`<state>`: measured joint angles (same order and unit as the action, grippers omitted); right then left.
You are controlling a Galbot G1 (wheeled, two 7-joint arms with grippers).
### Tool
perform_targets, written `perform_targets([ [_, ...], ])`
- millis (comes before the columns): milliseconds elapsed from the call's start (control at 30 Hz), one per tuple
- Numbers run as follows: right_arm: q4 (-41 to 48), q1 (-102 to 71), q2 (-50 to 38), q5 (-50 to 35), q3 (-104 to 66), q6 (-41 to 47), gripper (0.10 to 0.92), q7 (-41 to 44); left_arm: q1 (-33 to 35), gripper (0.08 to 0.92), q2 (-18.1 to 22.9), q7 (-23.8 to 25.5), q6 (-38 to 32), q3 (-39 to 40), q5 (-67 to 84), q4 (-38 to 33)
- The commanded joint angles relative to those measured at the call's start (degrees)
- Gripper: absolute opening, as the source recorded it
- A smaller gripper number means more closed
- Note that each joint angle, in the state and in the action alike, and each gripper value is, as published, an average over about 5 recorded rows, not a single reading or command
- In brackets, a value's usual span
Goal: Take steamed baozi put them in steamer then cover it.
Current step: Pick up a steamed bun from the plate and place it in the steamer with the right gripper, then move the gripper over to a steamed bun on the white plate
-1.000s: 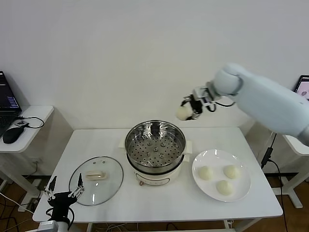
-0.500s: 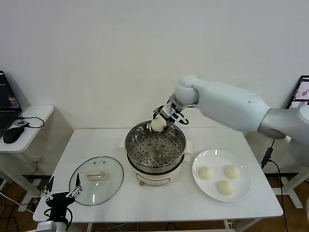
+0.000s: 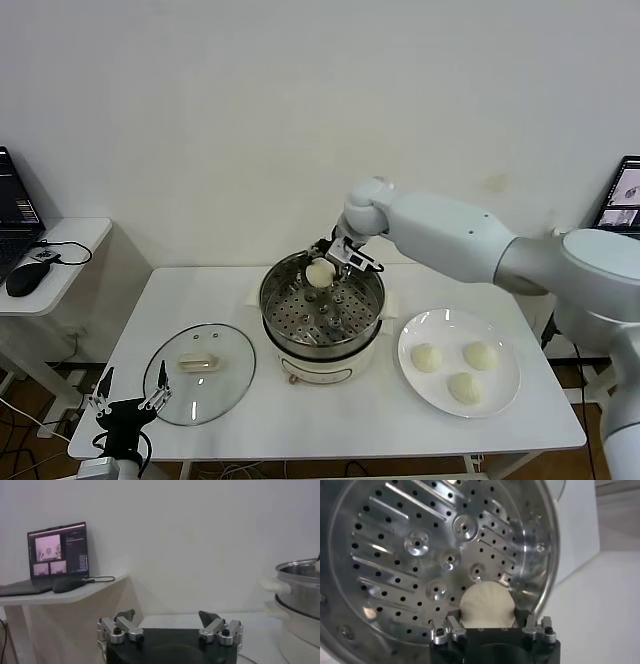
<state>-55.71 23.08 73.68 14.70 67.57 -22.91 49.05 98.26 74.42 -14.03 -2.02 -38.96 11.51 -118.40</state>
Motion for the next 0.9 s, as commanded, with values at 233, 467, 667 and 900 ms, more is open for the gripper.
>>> perform_targets([
  [233,4.4,-2.4,1.4,4.6,-1.4,-4.7,0.795,-2.9,0.2,0.823,0.3,-0.2,0.0,0.1,-0.2,-0.3],
  [467,-1.5,1.3,-2.1,-3.3,-1.5,0.3,0.822,-0.8,0.2,0.823,0.6,-0.2,0.2,0.1,-0.3,-0.8],
  [667,-15.6,9.5,-12.7,-18.9,0.3,21.2,0.823,6.7,0.0,0.823,0.3,-0.1,0.5,0.2,-0.3,-1.0],
  [900,-28.3,15.1,-26.3,-27.3,0.5,40.5,0.823,8.9,-0.8,0.823,-0.5,0.0,0.9,0.7,-0.2,-0.9],
])
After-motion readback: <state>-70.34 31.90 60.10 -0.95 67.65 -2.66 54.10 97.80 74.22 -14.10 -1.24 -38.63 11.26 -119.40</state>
